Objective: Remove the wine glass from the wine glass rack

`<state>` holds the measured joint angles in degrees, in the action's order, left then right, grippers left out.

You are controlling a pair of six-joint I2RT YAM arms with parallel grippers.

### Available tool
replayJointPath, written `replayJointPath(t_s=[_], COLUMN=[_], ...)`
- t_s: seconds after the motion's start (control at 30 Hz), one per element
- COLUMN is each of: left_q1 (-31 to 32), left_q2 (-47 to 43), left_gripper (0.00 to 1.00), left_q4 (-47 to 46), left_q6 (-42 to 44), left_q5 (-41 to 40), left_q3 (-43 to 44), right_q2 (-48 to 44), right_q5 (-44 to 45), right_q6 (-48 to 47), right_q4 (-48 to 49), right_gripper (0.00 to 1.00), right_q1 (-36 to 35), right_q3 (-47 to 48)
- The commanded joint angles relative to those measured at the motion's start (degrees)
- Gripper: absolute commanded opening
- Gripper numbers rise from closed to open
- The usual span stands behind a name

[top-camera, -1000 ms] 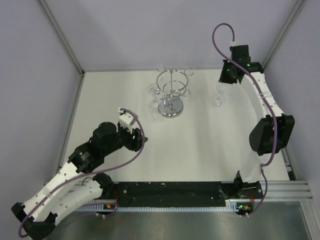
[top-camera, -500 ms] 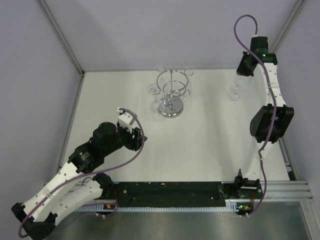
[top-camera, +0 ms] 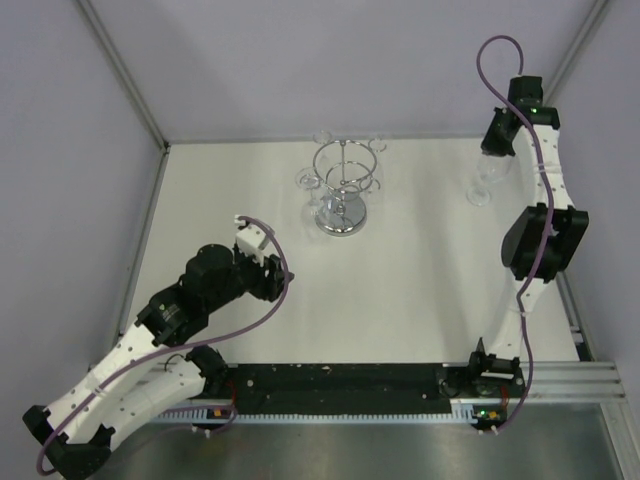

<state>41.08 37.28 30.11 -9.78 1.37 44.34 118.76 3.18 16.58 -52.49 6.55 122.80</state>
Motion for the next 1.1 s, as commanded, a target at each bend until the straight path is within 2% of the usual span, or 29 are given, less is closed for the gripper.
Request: replayJointPath(t_s=[0.0,0.07,0.17,0.3,0.4,0.6,0.9,1.03,1.07], left_q1=[-0.04,-0.12,-0.12,-0.12,-0.12,-0.12,-0.21,-0.21,-0.21], left_q2=[0.16,0.25,0.34,0.34,0.34,0.52,3.06,5.52,6.48], left_gripper=[0.61,0.61,0.61,0.61,0.61,0.61,0.61,0.61,0.61], left_q4=[-1.54,-1.46,-1.37,-1.45,-1.37,-1.37,-2.50,-6.46,-7.68], left_q6=[-0.33,-0.33,-0.33,-0.33,-0.33,-0.24,-3.74,-9.54,-11.12], left_q5=[-0.75,-0.84,-0.75,-0.84,-0.84,-3.30,-6.73,-7.34,-7.34], left_q3=[-0.48,-0.48,-0.48,-0.48,-0.48,-0.48,3.99,6.98,7.95], right_q2=[0.59,0.60,0.42,0.07,-0.98,-4.32,-15.91,-23.73,-26.62], right_q5=[-0.01,-0.02,0.33,-0.28,0.16,2.45,-2.90,-9.59,-10.73], right_q6=[-0.32,-0.23,-0.49,-0.32,-0.32,-0.14,-1.29,0.99,1.43], right_q4=[1.34,1.25,1.07,0.99,0.81,-0.07,-0.16,2.38,5.35], right_gripper=[0.00,0.00,0.20,0.37,0.45,0.54,0.57,0.58,0.59], right_q1=[0.57,0.66,0.84,1.28,1.28,1.28,-2.94,-6.19,-9.15], right_q3=[4.02,4.02,4.02,4.81,5.78,7.80,7.63,1.24,-2.70])
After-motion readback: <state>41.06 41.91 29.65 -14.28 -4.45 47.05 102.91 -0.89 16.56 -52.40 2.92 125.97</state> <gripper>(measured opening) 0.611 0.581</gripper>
